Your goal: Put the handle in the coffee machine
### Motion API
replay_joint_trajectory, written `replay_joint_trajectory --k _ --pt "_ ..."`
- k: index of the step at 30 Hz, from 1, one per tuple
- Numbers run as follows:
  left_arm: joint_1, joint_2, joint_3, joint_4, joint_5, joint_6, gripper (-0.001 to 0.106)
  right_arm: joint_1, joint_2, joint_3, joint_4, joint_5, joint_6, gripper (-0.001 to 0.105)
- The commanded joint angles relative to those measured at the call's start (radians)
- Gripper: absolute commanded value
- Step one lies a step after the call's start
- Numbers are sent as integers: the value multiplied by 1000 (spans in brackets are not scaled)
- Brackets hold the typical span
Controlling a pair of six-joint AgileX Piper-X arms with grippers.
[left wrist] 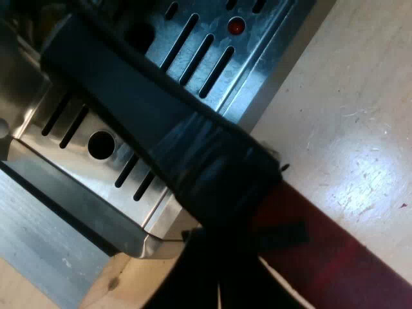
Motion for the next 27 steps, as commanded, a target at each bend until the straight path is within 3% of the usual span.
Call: replay_joint_trajectory --k 1,7,9,14,27 --pt "-34 -1 -18 -55 688 31 0 2 -10 -8 3 12 -10 74" --pt "-34 -1 -18 78 424 192 0 2 -10 -8 3 12 -10 74" --pt "-34 -1 -18 88 389 200 0 2 -10 -8 3 12 -10 74" --pt "3 -23 -18 95 347 200 0 2 -10 -8 3 12 -10 74" --pt "311 -132 -18 130 332 252 0 2 -10 -8 31 6 -10 74"
